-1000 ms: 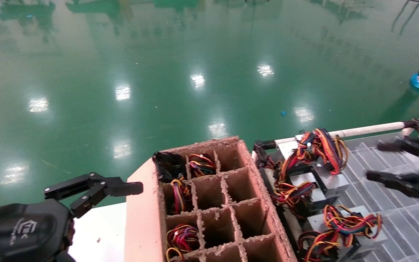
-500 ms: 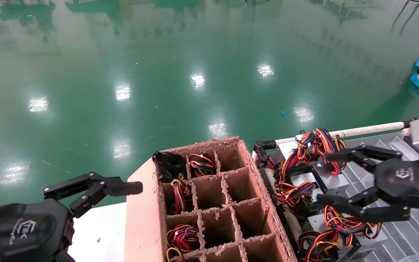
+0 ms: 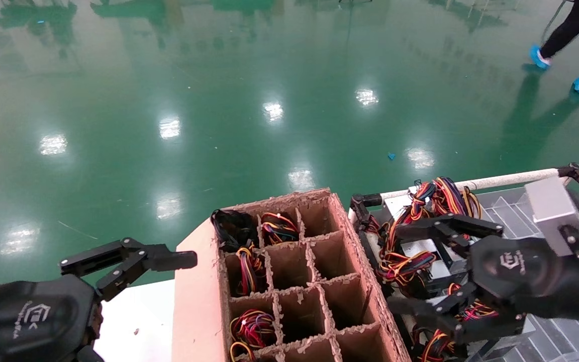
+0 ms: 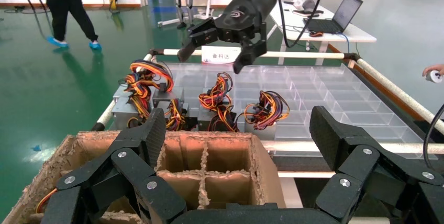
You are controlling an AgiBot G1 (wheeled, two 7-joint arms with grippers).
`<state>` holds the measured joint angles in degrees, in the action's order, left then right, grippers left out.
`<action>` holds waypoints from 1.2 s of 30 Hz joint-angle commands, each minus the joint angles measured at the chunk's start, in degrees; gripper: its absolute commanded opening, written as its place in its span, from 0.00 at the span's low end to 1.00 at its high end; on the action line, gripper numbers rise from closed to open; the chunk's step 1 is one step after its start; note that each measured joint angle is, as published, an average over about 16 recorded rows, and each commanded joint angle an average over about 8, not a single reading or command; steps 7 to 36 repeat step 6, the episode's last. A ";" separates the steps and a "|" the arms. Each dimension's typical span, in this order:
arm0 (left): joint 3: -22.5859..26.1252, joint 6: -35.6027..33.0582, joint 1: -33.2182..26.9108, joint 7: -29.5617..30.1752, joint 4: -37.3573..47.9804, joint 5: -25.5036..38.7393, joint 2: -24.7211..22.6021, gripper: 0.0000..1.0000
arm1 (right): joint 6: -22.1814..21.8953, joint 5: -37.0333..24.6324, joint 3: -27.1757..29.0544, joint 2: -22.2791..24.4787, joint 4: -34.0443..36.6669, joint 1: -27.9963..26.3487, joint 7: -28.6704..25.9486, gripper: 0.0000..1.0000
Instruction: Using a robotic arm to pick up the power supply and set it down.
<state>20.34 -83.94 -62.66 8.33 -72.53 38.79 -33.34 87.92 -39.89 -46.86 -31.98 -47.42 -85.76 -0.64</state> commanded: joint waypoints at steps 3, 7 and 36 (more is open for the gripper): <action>0.00 0.00 0.00 0.00 0.00 0.00 0.00 1.00 | -0.37 -0.32 5.06 -0.50 -4.29 3.97 -1.66 1.00; 0.00 0.00 0.00 0.00 0.00 0.00 0.00 1.00 | -0.49 -0.43 6.76 -0.67 -5.74 5.31 -2.22 1.00; 0.00 0.00 0.00 0.00 0.00 0.00 0.00 1.00 | -0.49 -0.43 6.76 -0.67 -5.74 5.31 -2.22 1.00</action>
